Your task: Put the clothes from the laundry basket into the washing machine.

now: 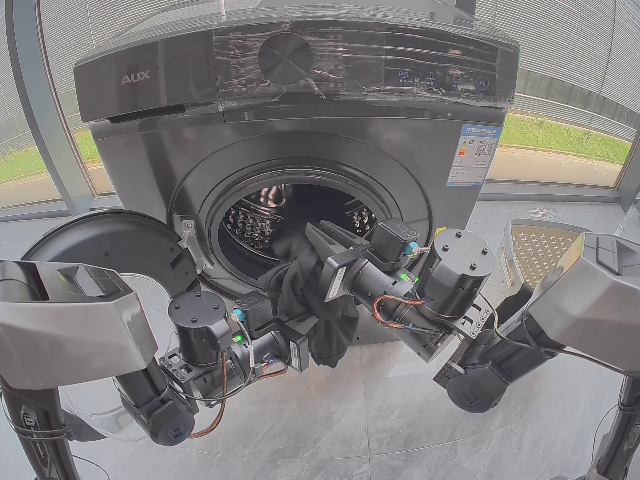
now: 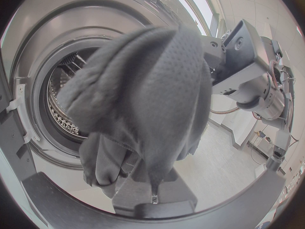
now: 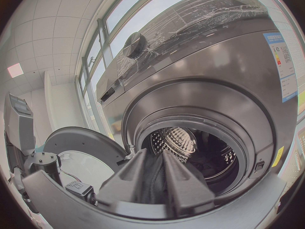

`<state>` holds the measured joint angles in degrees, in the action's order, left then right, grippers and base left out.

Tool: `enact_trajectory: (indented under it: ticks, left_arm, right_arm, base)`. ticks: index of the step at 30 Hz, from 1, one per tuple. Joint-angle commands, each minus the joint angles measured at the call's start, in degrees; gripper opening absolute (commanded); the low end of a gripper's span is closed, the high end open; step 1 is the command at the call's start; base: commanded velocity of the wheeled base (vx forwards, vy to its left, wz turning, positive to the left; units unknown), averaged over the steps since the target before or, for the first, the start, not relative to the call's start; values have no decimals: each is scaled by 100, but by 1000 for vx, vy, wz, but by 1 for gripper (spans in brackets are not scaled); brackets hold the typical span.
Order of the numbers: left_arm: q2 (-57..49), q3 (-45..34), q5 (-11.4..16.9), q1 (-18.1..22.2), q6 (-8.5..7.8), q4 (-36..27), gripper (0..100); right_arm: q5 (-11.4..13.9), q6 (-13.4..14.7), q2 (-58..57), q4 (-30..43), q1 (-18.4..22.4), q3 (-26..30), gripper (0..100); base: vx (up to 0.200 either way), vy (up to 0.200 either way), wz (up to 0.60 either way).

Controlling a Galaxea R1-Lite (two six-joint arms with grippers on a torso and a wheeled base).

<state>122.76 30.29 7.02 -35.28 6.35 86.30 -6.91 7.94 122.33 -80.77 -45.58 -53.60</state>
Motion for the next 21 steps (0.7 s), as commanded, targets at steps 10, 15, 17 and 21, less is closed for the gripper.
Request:
enact_trajectory:
  ticks: [10, 15, 17, 21]
  left_arm:
    - [-305, 258, -105, 65, 42, 186, 0]
    - [-314, 486, -342, 118, 42, 203, 0]
    - [-323, 565, -421, 118, 42, 203, 0]
    - [-367, 627, -526, 118, 50, 212, 0]
  right_arm:
    - [-38, 33, -236, 141, 287, 430, 100]
    - [-47, 41, -324, 194, 515, 535, 100]
    - [-56, 41, -342, 264, 629, 597, 100]
    - [-56, 41, -342, 290, 726, 676, 100]
  base:
    - [0, 0, 0]
    - [0, 0, 0]
    - [0, 0, 0]
    - [0, 0, 0]
